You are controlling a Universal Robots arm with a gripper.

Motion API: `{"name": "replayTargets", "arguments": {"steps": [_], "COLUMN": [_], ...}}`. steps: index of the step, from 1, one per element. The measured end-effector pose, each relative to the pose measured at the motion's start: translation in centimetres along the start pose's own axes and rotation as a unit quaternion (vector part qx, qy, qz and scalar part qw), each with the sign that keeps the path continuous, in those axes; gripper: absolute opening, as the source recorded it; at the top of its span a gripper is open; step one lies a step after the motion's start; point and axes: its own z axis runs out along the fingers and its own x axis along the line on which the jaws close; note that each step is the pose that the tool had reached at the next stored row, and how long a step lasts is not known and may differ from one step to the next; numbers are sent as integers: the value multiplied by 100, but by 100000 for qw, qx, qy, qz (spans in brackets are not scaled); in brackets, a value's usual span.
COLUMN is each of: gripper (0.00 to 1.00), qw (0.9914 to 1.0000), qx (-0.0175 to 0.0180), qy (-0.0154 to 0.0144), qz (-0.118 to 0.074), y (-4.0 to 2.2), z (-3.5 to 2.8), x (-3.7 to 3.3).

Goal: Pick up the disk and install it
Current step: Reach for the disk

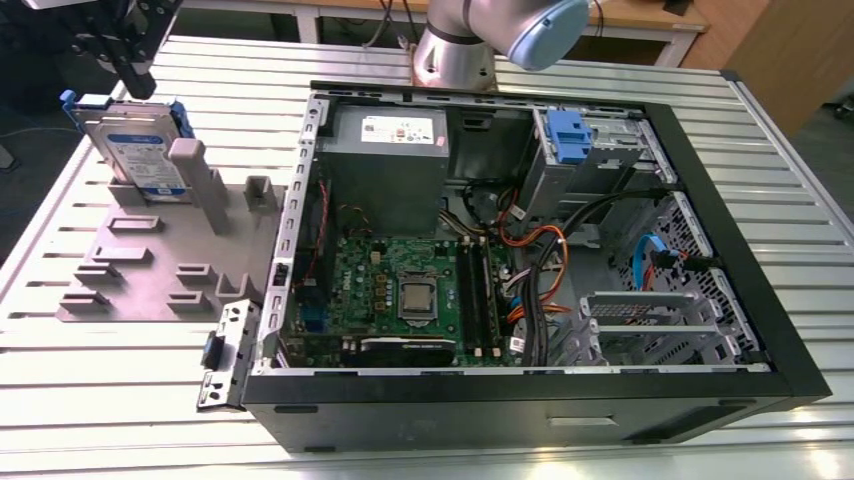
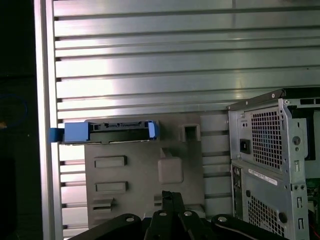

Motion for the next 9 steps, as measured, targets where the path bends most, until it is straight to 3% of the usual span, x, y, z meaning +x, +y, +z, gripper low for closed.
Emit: {"name": "replayTargets", "arguments": {"steps": [9], "gripper": [11], "qw": [100000], "qx": [1], "qy": [2], "qz": [4], "y": [-2], "z": [-1], "x": [27]}}
